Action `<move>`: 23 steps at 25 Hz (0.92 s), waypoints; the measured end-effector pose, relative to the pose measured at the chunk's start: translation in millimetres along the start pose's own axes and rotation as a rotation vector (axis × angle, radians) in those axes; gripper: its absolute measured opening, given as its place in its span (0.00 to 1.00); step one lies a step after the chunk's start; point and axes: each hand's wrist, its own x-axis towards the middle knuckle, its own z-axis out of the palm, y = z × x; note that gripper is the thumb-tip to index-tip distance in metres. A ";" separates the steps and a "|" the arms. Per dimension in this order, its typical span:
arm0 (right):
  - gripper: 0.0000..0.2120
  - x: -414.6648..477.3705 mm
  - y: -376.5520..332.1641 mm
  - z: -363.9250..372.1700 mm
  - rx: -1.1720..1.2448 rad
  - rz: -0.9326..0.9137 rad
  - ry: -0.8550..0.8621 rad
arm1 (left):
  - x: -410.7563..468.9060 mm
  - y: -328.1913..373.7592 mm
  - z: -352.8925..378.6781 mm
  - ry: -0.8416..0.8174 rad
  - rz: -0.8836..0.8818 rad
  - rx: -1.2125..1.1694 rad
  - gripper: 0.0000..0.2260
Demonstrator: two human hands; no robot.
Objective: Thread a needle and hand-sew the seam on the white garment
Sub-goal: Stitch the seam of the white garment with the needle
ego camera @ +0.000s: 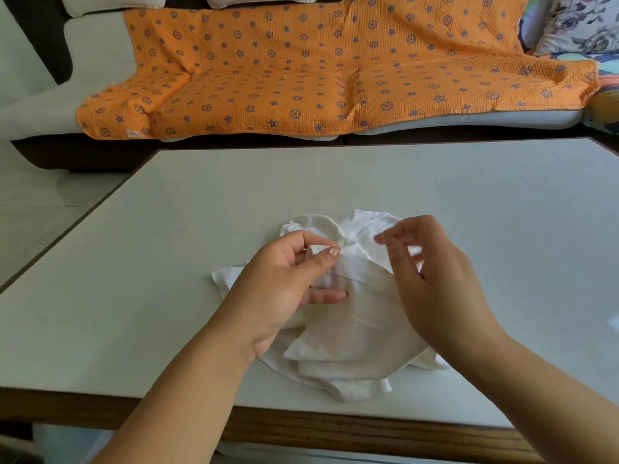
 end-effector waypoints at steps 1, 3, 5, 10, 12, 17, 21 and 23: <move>0.02 -3.1 -5.5 -2.9 0.036 -0.045 0.048 | 0.0 -0.1 0.0 -0.003 -0.003 -0.010 0.03; 0.03 -10.0 -18.7 -10.6 0.207 -0.050 0.024 | -0.2 -0.4 0.3 -0.011 -0.006 -0.017 0.03; 0.05 -14.4 -31.3 -15.2 0.363 0.096 -0.161 | -0.7 -0.5 0.3 -0.015 -0.001 0.004 0.03; 0.05 -12.1 -28.4 -14.0 0.349 0.307 -0.368 | -1.3 -0.8 -0.1 -0.007 0.031 0.026 0.03; 0.05 -10.9 -27.0 -13.3 0.357 0.328 -0.370 | -1.5 -0.3 -0.1 0.006 0.037 0.028 0.03; 0.07 -9.9 -25.2 -13.2 0.356 0.327 -0.378 | -1.2 0.6 -0.4 -0.001 0.036 0.047 0.04; 0.08 -9.9 -26.0 -13.8 0.347 0.323 -0.380 | -1.0 0.3 -0.6 -0.004 0.030 0.051 0.04; 0.09 -9.9 -25.7 -13.9 0.338 0.316 -0.383 | -0.8 -0.3 -1.2 -0.004 0.031 0.056 0.04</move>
